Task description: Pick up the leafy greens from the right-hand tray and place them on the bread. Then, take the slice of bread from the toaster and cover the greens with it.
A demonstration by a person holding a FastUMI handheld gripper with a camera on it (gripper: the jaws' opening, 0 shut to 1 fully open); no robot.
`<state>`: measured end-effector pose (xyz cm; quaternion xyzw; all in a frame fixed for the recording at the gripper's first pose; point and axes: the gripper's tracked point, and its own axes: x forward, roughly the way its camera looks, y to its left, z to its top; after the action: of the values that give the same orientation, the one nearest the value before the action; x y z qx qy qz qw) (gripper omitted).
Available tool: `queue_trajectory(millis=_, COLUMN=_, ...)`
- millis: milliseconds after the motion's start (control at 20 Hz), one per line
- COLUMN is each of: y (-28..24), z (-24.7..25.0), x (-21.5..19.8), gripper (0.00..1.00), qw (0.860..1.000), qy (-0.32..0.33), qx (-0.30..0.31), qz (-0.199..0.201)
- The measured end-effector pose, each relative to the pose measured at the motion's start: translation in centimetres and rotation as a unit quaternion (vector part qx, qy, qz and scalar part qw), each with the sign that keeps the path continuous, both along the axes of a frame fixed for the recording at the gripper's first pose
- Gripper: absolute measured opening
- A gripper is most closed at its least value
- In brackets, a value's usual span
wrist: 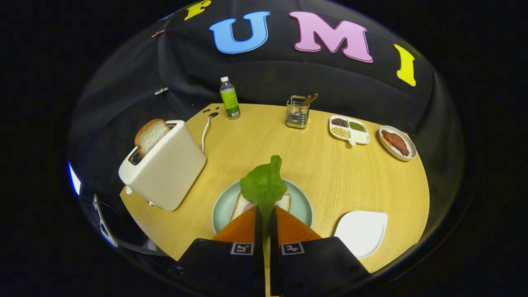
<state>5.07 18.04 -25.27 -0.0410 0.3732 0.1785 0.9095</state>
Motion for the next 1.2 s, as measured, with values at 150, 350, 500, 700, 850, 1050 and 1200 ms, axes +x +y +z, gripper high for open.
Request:
queue_trajectory(millis=150, y=1.3, z=-1.6, x=0.2, gripper=0.12, qw=1.000, qy=0.017, qx=-0.002, qz=0.009)
queue_trajectory(millis=350, y=1.8, z=-3.6, x=0.5, gripper=0.15, qw=0.999, qy=0.034, qx=-0.016, qz=0.011)
queue_trajectory(millis=500, y=1.7, z=-4.0, x=0.7, gripper=0.27, qw=0.999, qy=0.037, qx=-0.024, qz=0.006)
queue_trajectory(millis=700, y=1.5, z=-4.5, x=1.1, gripper=0.47, qw=0.999, qy=0.035, qx=-0.035, qz=0.000)
queue_trajectory(millis=850, y=1.8, z=-3.9, x=1.3, gripper=0.71, qw=0.999, qy=0.024, qx=-0.032, qz=0.000)
queue_trajectory(millis=1050, y=2.8, z=-0.5, x=1.8, gripper=0.99, qw=0.999, qy=-0.029, qx=-0.034, qz=0.014)
queue_trajectory(millis=1200, y=5.5, z=3.2, x=2.0, gripper=0.99, qw=0.996, qy=-0.076, qx=-0.024, qz=0.043)
